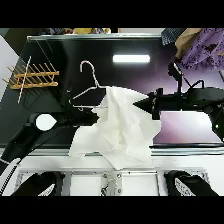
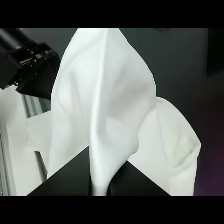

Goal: Fold the clothes and pants, and hang the long-sleeved shirts on hangers.

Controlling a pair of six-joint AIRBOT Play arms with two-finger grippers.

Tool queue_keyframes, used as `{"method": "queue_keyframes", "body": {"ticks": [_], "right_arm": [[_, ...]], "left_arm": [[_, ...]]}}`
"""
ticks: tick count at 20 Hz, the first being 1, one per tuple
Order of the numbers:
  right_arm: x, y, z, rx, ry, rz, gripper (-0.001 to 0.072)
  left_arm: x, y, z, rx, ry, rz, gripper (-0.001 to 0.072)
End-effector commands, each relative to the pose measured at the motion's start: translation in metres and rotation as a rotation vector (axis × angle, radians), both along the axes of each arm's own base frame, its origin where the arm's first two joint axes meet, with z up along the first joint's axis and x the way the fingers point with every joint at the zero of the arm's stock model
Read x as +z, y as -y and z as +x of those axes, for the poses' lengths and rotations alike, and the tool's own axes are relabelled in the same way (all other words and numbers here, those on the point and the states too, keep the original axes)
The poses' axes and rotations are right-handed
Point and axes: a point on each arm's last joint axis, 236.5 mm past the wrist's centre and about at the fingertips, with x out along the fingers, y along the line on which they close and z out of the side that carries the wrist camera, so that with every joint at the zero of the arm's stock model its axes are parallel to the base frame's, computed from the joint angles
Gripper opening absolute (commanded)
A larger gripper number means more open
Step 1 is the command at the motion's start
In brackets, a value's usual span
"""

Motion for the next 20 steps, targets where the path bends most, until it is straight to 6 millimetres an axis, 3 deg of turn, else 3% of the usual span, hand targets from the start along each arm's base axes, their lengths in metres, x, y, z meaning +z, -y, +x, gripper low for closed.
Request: {"method": "queue_keyframes", "body": {"ticks": [1,7,10,15,20], "right_arm": [[0.012,0.0,0.0,-0.038,-0.021,0.031,0.0018],[0.057,0.005,-0.013,-0.119,0.088,0.063,0.0015],[0.074,0.006,-0.026,-0.13,0.11,0.081,0.0015],[0.08,0.005,-0.036,-0.129,0.093,0.094,0.0014],[0.083,0.006,-0.029,-0.157,0.082,0.115,0.0014]], "left_arm": [[0.005,-0.032,0.004,0.052,-0.009,0.021,0.0026],[-0.028,-0.044,-0.002,0.089,-0.067,0.041,0.0026],[-0.026,-0.045,0.006,0.109,-0.038,0.035,0.0026],[-0.023,-0.045,0.013,0.13,-0.014,0.023,0.0026],[-0.023,-0.045,0.012,0.126,-0.019,0.025,0.0026]]}}
